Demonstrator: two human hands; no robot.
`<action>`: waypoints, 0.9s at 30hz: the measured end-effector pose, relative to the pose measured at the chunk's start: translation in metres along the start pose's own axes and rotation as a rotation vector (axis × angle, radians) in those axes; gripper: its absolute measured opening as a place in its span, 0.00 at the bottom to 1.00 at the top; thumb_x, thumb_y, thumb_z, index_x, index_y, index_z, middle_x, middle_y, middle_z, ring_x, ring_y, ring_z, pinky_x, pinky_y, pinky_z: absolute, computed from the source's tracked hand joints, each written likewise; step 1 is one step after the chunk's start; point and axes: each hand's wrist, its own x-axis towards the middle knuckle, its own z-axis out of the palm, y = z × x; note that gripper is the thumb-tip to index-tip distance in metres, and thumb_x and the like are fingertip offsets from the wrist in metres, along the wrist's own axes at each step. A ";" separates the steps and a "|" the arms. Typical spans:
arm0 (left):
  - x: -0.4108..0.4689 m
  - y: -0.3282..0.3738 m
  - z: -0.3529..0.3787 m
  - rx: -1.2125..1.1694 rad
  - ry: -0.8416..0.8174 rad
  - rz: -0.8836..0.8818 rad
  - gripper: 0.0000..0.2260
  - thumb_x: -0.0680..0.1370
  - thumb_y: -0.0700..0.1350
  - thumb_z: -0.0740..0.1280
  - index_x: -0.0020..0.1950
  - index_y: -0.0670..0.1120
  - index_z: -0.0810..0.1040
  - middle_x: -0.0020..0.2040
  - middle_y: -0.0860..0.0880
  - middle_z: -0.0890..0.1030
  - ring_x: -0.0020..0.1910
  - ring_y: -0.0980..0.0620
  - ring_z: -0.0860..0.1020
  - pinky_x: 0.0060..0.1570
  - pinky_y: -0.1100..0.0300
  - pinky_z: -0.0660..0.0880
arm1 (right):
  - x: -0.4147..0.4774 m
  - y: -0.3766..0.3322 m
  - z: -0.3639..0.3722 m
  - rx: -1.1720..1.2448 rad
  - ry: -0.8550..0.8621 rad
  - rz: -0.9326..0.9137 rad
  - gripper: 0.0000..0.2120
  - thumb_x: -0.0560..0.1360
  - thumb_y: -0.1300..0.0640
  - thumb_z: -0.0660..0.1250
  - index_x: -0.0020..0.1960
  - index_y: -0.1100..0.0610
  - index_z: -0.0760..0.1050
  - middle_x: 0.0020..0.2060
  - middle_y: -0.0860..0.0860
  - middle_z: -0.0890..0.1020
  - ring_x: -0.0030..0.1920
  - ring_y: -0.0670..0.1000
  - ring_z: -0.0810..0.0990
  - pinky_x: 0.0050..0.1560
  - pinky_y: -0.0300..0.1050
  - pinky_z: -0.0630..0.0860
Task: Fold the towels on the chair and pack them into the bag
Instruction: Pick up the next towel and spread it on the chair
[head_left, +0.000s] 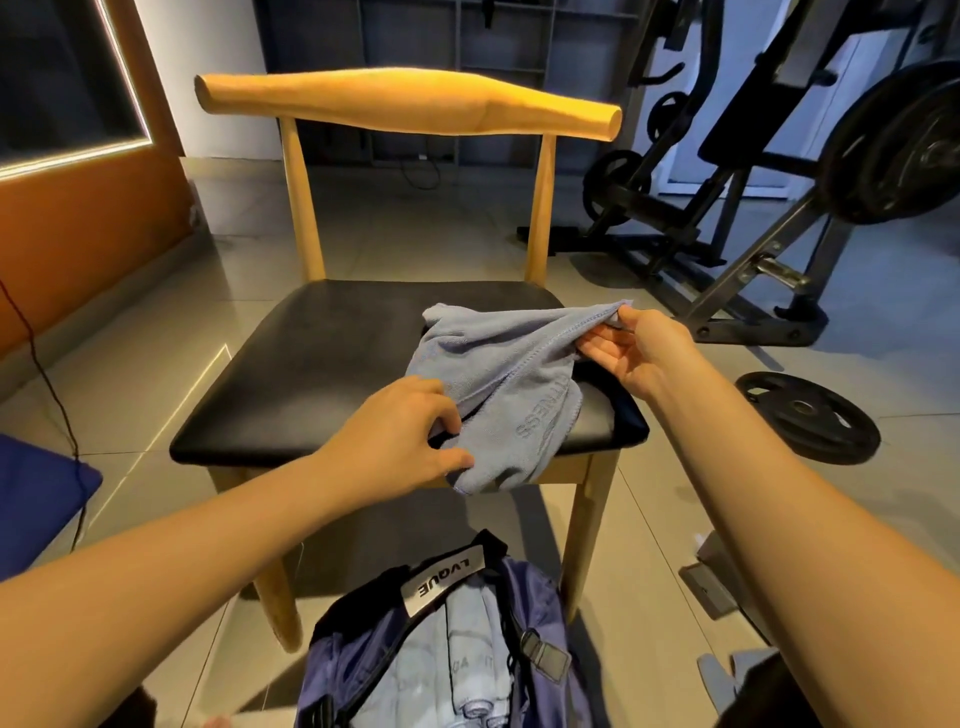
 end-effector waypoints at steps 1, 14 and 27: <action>0.000 0.001 0.002 0.005 0.017 -0.036 0.14 0.70 0.58 0.76 0.47 0.50 0.82 0.45 0.55 0.77 0.47 0.53 0.73 0.48 0.57 0.73 | 0.000 0.000 0.000 0.008 -0.001 -0.005 0.11 0.85 0.61 0.58 0.51 0.65 0.77 0.44 0.61 0.84 0.44 0.57 0.86 0.41 0.51 0.84; 0.003 0.011 0.005 -0.042 0.009 -0.204 0.09 0.69 0.46 0.77 0.34 0.50 0.77 0.38 0.56 0.75 0.40 0.56 0.72 0.45 0.56 0.66 | -0.004 -0.002 -0.004 0.002 0.032 -0.024 0.10 0.85 0.60 0.60 0.53 0.65 0.77 0.43 0.60 0.85 0.43 0.57 0.86 0.40 0.51 0.85; 0.001 -0.033 -0.101 -0.123 -0.049 -0.159 0.10 0.73 0.50 0.77 0.35 0.50 0.81 0.32 0.52 0.80 0.34 0.51 0.77 0.36 0.56 0.74 | -0.013 -0.010 0.004 -0.226 0.094 -0.268 0.06 0.82 0.60 0.63 0.51 0.57 0.78 0.31 0.50 0.79 0.30 0.47 0.79 0.31 0.39 0.75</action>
